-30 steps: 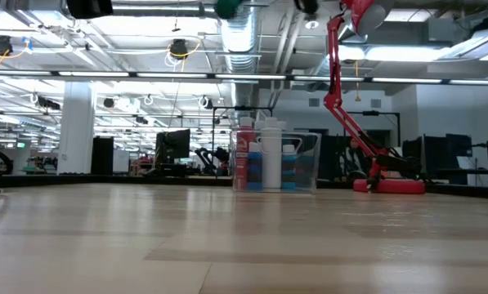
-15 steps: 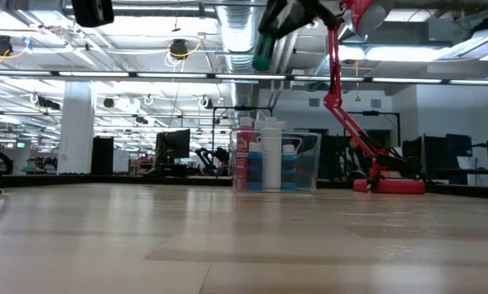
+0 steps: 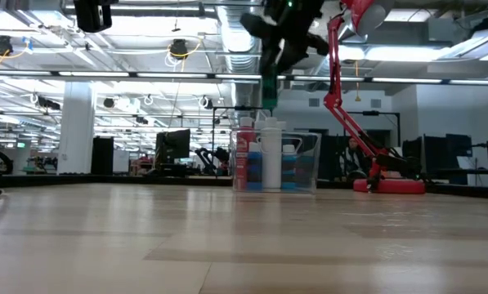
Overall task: Pick & Place Paint Supplies
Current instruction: Put the green paint bottle into the transparent bin
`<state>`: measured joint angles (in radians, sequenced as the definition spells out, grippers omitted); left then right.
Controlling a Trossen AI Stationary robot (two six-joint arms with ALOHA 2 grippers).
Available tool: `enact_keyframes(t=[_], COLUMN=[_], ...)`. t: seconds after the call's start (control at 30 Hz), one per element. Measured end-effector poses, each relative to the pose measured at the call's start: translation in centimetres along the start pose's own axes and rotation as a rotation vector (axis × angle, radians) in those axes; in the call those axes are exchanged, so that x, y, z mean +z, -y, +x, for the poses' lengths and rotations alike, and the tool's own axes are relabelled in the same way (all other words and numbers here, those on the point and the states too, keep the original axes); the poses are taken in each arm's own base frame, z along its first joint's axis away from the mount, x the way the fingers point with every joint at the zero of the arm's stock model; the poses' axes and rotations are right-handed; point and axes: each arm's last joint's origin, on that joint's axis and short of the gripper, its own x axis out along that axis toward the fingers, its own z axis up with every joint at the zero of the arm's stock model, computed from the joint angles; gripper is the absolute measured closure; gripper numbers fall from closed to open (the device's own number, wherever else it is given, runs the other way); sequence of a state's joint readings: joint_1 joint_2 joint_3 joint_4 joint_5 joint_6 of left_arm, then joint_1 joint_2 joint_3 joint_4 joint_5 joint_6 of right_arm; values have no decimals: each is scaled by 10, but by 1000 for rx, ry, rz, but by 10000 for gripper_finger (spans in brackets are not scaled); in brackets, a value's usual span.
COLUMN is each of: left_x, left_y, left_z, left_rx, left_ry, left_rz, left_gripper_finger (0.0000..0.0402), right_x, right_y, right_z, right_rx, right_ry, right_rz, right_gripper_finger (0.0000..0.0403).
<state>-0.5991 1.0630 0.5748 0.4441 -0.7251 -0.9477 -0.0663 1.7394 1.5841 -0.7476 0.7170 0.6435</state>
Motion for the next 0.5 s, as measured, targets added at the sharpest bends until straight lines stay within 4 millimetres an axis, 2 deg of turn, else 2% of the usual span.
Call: enact_keyframes(t=[0.33, 0.5], left_x=[1, 1], left_y=[-1, -1], left_z=[0, 0], left_rx=[22, 25], left_ry=[33, 35], left_rz=[-4, -7], left_gripper_finger=[168, 168], right_x=[-19, -19], right_y=[-21, -28], right_z=[36, 47], right_rx=[11, 48], right_ry=[-50, -38], right_rz=[-97, -83], right_gripper_finger=[277, 277])
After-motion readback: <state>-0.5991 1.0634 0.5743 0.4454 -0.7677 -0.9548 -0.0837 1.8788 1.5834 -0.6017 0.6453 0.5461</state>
